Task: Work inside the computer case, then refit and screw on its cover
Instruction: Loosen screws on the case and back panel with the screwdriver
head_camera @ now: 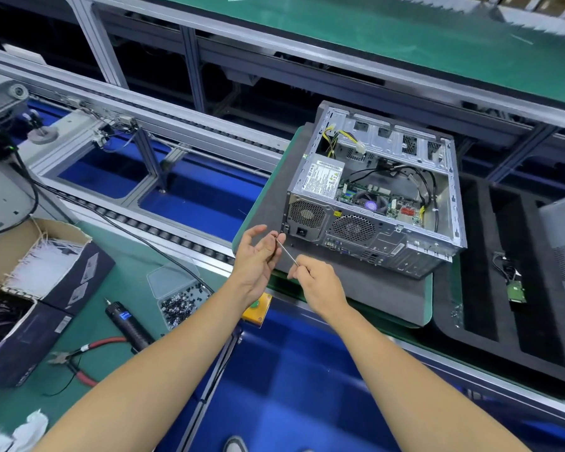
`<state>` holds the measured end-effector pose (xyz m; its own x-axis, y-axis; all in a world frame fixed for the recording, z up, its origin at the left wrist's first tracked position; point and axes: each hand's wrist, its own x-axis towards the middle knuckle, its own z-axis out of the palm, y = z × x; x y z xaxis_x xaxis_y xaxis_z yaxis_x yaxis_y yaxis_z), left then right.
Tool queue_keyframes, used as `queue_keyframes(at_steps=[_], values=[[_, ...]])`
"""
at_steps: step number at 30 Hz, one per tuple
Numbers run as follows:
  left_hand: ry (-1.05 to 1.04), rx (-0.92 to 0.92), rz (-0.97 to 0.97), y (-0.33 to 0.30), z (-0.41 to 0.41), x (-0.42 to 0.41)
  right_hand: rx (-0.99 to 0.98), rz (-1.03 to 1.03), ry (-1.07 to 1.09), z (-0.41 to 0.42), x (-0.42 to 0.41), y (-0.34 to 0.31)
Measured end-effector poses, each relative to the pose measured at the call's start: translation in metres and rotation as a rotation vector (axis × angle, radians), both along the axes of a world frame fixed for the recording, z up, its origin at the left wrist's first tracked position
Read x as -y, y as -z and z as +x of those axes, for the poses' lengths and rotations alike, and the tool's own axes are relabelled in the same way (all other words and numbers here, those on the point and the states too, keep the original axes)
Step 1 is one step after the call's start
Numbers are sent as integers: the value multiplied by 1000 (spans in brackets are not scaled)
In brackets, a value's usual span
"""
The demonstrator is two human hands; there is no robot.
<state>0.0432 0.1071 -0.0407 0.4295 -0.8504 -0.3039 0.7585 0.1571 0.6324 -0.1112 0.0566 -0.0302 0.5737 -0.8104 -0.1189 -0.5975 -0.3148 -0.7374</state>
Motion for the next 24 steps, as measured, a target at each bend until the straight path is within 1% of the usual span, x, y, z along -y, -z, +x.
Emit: queue_keyframes(at_steps=[2, 9, 11, 15, 18, 21, 24], values=[[17, 32, -6, 1, 2, -1, -15, 18, 6, 0, 0, -1], [95, 258, 40, -3, 12, -2, -1, 79, 17, -1, -2, 2], [118, 289, 56, -3, 14, -2, 35, 144, 37, 0, -3, 6], [158, 281, 89, -2, 7, 1, 179, 343, 151, 2, -8, 12], [152, 241, 143, -1, -4, 9, 233, 426, 257, 1, -11, 15], [172, 219, 181, 1, -17, 19, 281, 470, 320, -5, -16, 18], [166, 326, 242, 7, -29, 29, 302, 486, 376, -13, -17, 22]])
